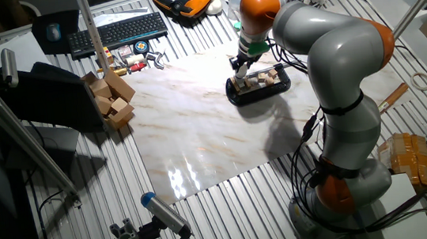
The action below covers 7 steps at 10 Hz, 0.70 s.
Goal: Install the light bulb by rotating it
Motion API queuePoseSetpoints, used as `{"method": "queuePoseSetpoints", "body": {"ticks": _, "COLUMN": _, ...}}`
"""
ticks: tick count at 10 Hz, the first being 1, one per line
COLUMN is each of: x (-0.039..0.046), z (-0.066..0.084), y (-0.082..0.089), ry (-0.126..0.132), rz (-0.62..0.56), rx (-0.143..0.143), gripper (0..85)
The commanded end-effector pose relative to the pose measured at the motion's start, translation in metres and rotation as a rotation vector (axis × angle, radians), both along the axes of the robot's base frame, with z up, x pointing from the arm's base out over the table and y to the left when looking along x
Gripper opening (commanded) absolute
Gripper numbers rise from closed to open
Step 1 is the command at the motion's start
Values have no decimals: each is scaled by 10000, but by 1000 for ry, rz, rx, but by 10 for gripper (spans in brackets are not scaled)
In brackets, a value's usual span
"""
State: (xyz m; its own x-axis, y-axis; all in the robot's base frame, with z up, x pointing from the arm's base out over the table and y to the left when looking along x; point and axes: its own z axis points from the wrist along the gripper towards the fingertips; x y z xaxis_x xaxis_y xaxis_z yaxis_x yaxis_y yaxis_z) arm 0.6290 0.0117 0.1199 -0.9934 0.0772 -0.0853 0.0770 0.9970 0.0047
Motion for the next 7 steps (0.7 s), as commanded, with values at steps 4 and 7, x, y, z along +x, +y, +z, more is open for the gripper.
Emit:
{"method": "queuePoseSetpoints", "body": {"ticks": 4, "x": -2, "z": 1, "y": 1, "ry": -2, "rz": -98, "rx": -6, "gripper": 340}}
{"method": "queuePoseSetpoints", "body": {"ticks": 7, "x": -1, "z": 1, "y": 2, "ry": -1, "rz": -170, "rx": -3, "gripper": 340}}
